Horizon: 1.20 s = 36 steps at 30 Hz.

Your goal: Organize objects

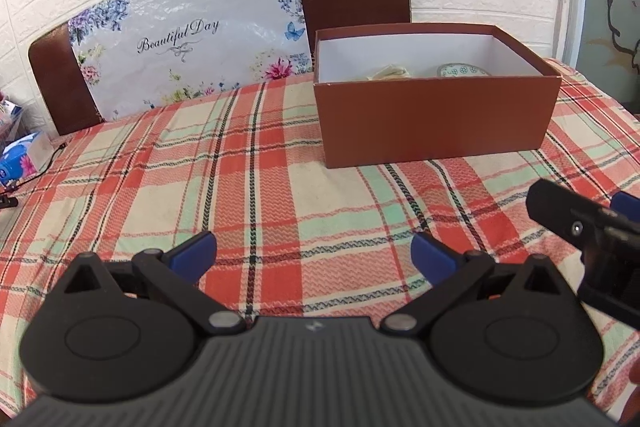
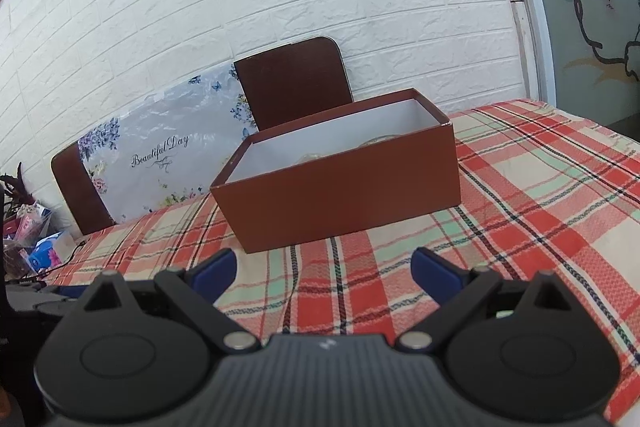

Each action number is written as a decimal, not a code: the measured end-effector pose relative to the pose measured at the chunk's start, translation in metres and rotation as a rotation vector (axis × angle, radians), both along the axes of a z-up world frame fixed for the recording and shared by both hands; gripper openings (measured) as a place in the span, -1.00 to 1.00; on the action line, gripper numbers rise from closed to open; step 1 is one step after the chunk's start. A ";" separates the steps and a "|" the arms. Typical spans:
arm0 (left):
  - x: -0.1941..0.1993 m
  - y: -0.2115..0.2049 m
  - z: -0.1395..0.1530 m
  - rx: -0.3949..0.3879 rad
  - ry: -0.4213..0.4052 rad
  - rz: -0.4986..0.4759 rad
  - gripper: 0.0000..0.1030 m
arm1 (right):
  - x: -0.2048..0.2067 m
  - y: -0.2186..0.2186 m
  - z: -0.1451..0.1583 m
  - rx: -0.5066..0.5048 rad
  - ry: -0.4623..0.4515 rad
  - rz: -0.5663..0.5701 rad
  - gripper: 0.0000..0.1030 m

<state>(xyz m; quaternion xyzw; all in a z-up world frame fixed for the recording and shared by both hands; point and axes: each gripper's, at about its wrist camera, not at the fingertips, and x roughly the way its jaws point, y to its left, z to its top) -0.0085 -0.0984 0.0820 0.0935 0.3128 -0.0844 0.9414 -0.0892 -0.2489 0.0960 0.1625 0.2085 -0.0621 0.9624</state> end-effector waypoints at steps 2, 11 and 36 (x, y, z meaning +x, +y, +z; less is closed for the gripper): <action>0.001 0.000 -0.001 0.000 0.017 0.005 1.00 | 0.000 0.000 0.000 -0.001 -0.001 0.000 0.89; 0.004 0.005 0.000 -0.030 0.020 0.020 1.00 | 0.002 0.002 -0.001 0.003 0.006 -0.002 0.91; 0.001 -0.001 -0.001 0.005 0.060 0.013 1.00 | -0.004 -0.008 -0.001 0.033 -0.012 -0.056 0.92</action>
